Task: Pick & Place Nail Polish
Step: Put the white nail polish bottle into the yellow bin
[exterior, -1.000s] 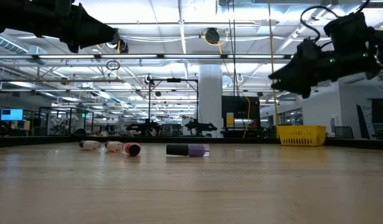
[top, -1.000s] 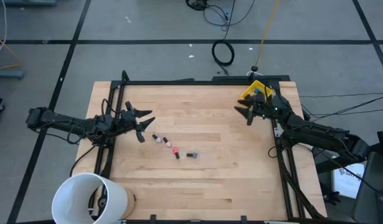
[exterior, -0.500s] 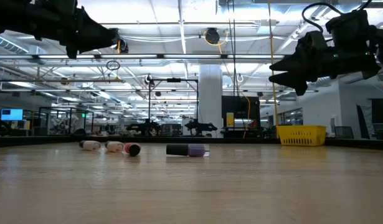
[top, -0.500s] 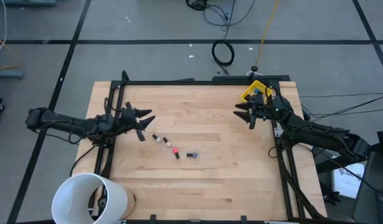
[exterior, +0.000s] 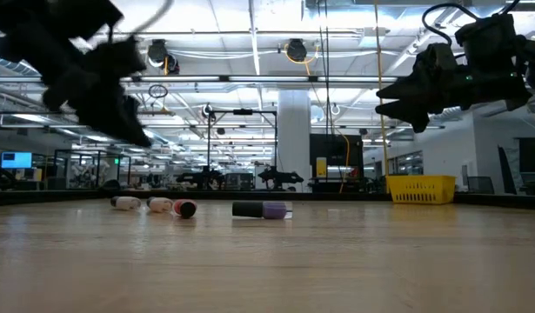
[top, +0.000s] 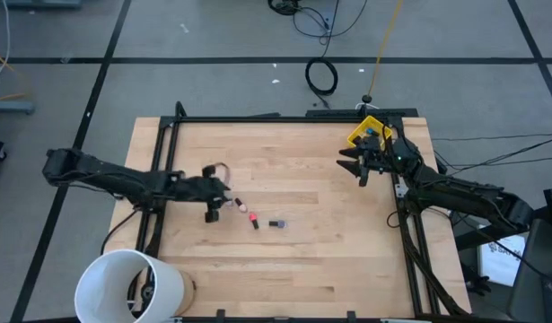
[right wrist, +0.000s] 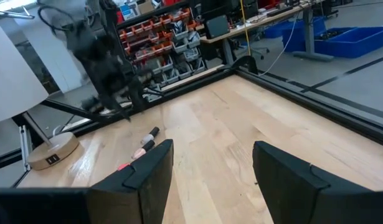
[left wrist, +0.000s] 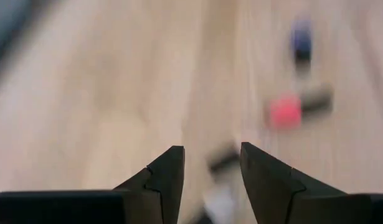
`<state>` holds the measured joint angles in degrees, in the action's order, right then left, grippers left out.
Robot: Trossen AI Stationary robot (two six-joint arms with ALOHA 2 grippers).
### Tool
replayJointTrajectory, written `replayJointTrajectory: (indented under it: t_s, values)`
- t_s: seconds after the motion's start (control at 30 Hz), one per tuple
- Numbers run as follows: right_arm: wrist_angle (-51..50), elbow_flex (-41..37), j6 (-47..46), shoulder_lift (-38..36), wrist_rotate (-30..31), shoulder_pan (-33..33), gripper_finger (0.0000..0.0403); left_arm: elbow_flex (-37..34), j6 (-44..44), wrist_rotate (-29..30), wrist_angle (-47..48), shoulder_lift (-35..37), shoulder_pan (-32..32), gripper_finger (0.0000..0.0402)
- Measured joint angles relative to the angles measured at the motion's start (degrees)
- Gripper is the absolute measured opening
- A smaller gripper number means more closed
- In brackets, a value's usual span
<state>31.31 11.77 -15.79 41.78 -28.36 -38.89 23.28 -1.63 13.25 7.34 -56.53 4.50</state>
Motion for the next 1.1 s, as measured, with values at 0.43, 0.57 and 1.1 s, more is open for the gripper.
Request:
replayJointTrajectory:
  t_s: [0.43, 0.57, 1.1]
  values:
    - [-0.3, 0.0, 0.0, 0.0, -0.2, 0.0, 0.0208, 5.3, 7.2, -2.9, 16.9, -14.1, -6.6, 0.0152]
    - [-0.4, 0.0, 0.0, 0.0, -0.2, 0.0, 0.0208, 5.3, 9.1, -5.3, 16.5, -15.6, -8.7, 0.0152]
    - [-1.2, 0.0, 0.2, 0.0, -0.2, 0.0, 0.0208, 5.2, 5.6, -14.2, 9.9, -20.1, -11.1, 0.0152]
